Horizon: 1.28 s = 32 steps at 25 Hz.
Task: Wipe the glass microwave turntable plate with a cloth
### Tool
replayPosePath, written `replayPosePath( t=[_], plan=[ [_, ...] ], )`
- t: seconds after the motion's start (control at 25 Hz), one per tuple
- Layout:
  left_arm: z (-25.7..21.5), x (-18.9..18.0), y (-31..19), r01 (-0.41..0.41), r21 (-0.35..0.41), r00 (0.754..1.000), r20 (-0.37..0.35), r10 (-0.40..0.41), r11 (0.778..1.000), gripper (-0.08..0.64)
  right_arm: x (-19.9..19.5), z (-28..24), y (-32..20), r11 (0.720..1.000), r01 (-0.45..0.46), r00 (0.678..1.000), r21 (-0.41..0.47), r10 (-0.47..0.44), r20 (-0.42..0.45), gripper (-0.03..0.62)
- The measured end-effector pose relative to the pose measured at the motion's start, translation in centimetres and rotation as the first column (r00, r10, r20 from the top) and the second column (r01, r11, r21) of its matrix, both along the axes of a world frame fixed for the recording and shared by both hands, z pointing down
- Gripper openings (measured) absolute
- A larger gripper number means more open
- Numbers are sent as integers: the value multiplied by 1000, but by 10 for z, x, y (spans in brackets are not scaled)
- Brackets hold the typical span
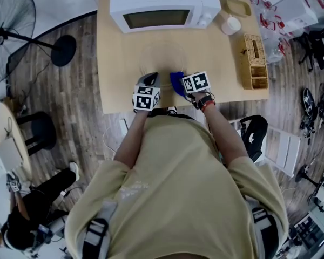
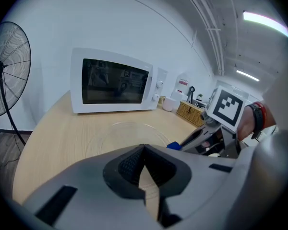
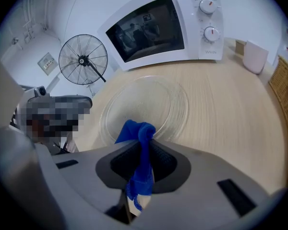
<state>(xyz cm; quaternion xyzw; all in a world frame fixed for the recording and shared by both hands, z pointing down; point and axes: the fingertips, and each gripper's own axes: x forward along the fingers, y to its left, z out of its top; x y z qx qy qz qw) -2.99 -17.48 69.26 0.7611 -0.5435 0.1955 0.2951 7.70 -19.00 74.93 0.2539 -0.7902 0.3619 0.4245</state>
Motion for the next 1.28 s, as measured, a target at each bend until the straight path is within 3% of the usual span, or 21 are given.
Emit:
replayPosePath(
  t=[0.24, 0.4, 0.56, 0.84, 1.04, 1.28],
  plan=[
    [-3, 0, -7, -13, 12, 1000, -2, 13, 1000, 18, 20, -1, -17, 996, 91, 995, 19, -91, -39, 72],
    [-8, -10, -13, -10, 16, 1000, -11, 10, 1000, 18, 28, -3, -23, 994, 103, 993, 23, -102, -58, 72],
    [-25, -24, -32, 14, 51, 1000, -11, -13, 999, 18, 33, -20, -40, 997, 60, 998, 54, -59, -29, 72],
    [-76, -35, -63, 27, 143, 999, -22, -24, 989, 18, 16, -89, -81, 983, -126, 984, 137, 106, 144, 72],
    [-133, -52, -91, 50, 231, 999, -29, -44, 972, 18, 1, -163, -124, 928, -218, 962, 303, 152, 228, 72],
    [-215, -71, -119, 60, 372, 998, 5, -66, 927, 18, -19, -253, -159, 807, -300, 935, 508, 144, 324, 72]
  ],
)
